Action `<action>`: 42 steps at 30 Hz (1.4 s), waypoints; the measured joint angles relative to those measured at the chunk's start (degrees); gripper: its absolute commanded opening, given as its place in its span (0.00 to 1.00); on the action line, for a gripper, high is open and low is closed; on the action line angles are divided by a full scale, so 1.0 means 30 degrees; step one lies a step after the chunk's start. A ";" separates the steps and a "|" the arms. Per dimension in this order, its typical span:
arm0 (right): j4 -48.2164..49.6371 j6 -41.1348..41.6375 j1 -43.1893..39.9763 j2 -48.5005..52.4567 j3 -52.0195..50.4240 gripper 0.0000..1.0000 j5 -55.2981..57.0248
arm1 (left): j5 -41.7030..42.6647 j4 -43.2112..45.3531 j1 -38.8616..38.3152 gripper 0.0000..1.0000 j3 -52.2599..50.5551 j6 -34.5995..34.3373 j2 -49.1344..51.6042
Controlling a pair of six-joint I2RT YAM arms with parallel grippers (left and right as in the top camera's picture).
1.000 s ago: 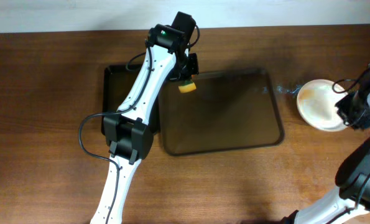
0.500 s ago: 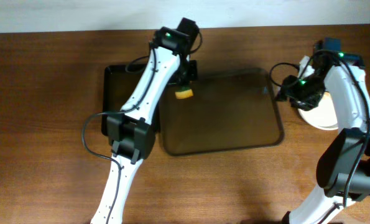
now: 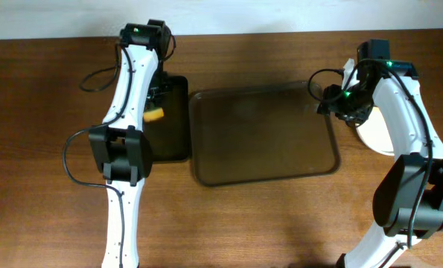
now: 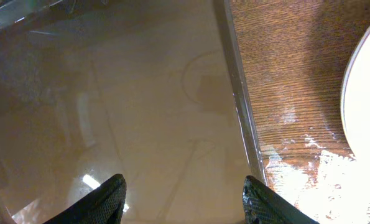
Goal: Clean dirty plates on tray and stack at the side
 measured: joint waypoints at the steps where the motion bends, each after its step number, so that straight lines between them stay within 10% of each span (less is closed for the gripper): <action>1: -0.0007 0.0015 0.0000 0.0000 0.0000 0.62 0.0029 | -0.0138 -0.0051 0.0095 1.00 -0.0670 0.0022 0.0000; 29: 0.3031 -0.6433 0.0000 0.4626 -0.0117 0.41 0.2302 | 0.1268 0.3832 -0.1960 1.00 -0.1129 0.0393 -0.2943; 33: 0.3308 -0.6492 0.0000 0.4714 -0.0117 0.07 0.2514 | 0.1282 0.3832 -0.1960 1.00 -0.1129 0.0393 -0.2943; 42: 0.3461 -0.4809 -0.0321 0.4758 -0.0073 0.04 0.2557 | 0.1333 0.3832 -0.1960 1.00 -0.1129 0.0393 -0.2943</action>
